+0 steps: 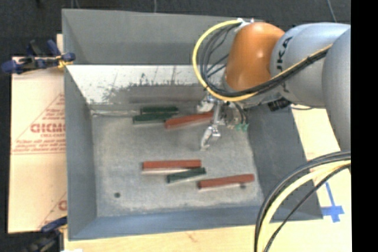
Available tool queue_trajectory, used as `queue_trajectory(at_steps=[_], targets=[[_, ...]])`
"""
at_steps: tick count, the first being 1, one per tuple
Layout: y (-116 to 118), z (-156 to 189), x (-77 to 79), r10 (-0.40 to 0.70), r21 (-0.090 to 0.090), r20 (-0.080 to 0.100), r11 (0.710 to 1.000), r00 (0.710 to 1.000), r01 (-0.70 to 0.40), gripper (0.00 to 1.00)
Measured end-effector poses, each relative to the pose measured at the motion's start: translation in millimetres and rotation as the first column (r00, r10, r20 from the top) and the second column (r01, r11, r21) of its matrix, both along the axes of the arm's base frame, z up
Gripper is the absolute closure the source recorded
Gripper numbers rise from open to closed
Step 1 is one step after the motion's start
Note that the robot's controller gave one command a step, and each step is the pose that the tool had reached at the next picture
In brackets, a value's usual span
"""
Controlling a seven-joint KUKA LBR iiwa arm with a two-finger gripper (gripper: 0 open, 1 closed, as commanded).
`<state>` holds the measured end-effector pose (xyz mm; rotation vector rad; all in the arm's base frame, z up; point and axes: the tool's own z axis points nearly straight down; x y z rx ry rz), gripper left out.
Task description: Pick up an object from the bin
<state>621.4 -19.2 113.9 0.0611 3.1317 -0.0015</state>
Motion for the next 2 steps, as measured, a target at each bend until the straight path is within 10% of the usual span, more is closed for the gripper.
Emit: queue_trajectory(at_steps=[1, 2], targets=[[28.3, -32.9, 18.9, -0.051, 0.003, -0.007, 0.999, 0.999, 0.051, 1.0], [28.3, -32.8, 19.1, -0.051, 0.003, -0.006, 0.999, 0.999, 0.051, 1.0]])
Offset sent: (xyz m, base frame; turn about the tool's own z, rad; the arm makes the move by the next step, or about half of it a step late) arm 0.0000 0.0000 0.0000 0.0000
